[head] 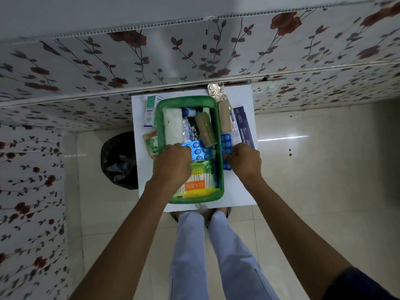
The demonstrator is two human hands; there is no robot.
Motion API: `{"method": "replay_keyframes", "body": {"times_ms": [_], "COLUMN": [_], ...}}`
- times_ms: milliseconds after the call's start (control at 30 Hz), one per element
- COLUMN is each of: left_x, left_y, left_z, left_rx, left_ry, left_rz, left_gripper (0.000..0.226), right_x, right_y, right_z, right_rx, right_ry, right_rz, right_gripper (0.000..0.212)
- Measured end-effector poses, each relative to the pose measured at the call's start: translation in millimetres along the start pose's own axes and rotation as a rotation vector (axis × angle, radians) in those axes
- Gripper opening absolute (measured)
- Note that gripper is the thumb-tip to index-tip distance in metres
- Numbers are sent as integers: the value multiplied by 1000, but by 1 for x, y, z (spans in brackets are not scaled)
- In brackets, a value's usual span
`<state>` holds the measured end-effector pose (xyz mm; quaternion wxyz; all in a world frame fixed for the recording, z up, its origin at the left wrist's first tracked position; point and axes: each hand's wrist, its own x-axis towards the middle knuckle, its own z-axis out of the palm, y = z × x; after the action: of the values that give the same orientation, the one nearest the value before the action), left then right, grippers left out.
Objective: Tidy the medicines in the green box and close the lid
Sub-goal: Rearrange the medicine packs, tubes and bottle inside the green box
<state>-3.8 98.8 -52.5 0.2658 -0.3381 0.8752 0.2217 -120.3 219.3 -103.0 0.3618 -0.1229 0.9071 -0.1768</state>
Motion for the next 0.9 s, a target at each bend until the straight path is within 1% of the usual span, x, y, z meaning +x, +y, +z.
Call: {"method": "replay_keyframes", "body": {"times_ms": [33,67,100,200,267,300,333,400,433,500,567,633,733,800,833,900], "left_x": [1,1,0,-8,-14,-16,-18,-18,-18,-17,-16,-13,-4,4,8,13], "left_y": [-4,-7,-11,-19,-24,-27,-29,-32,-32,-31,-28,-23,-12,-8,-7,-5], "left_z": [-2,-4,-7,-18,-27,-30,-32,-32,-31,-28,-25,-22,-14,-8,-6,-3], "left_rx": [-68,-158,-258,-516,-633,-669,-701,-748,-755,-735,-689,-656,-548,-468,-438,-396], "left_ry": [-3,26,87,333,459,508,545,588,603,630,635,595,439,308,258,198], "left_rz": [1,-2,-10,-71,-116,-139,-161,-194,-200,-199,-182,-124,-35,-23,-31,-50], "left_gripper": [27,28,27,20,19,19,20,20,20,21,22,24,28,33,36,38], "right_x": [-3,-7,-12,-31,-47,-54,-59,-62,-60,-52,-45,-39,-27,-7,5,24], "right_y": [1,1,1,-7,-23,-34,-45,-68,-78,-93,-98,-94,-72,-47,-35,-17], "right_z": [-5,-12,-20,-46,-59,-62,-61,-50,-40,-18,-6,-9,-28,-35,-36,-33], "right_rx": [6,11,-1,-55,49,128,203,320,350,289,194,187,232,154,98,0], "right_ry": [5,16,41,197,242,218,158,-21,-100,-193,-167,-58,160,293,312,255], "right_rz": [-5,-12,-31,-153,-217,-231,-227,-206,-204,-230,-274,-313,-278,-209,-170,-97], "right_gripper": [22,21,20,20,21,20,18,15,16,25,31,26,24,25,28,39]}}
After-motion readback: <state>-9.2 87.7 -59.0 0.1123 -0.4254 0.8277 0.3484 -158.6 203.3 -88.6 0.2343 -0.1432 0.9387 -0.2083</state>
